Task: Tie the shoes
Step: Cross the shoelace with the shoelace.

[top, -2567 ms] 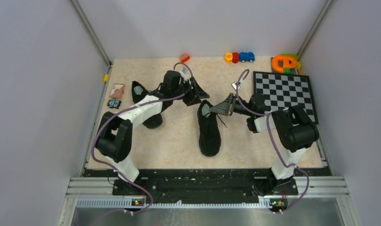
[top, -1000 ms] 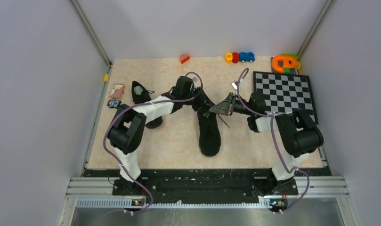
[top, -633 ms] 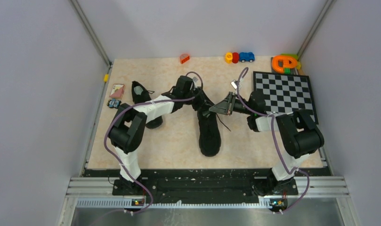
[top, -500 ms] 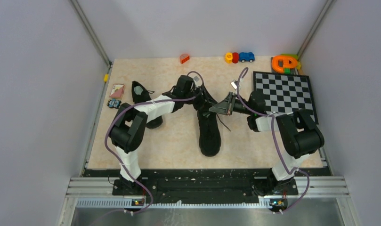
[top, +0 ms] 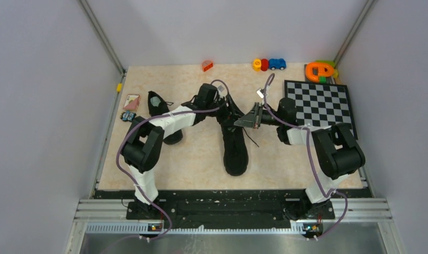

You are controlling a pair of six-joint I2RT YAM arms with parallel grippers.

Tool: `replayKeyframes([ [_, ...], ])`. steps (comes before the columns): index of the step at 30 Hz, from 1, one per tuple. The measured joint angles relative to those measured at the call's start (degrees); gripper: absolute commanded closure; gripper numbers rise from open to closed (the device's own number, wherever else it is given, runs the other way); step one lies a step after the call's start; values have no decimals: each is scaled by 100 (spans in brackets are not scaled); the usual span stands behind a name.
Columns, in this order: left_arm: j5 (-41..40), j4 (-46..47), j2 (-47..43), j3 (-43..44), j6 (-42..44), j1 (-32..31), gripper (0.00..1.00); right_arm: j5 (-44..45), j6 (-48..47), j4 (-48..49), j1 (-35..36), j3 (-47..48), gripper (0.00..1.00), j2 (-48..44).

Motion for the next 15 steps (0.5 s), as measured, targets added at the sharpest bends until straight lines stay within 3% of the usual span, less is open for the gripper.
replayKeyframes([
  [8,4,-295,-68,0,-28,13,62,-46,-319,-308,46,114,100,-42],
  [15,46,-297,-68,-13,-133,-24,91,-70,-400,-374,50,111,100,-42],
])
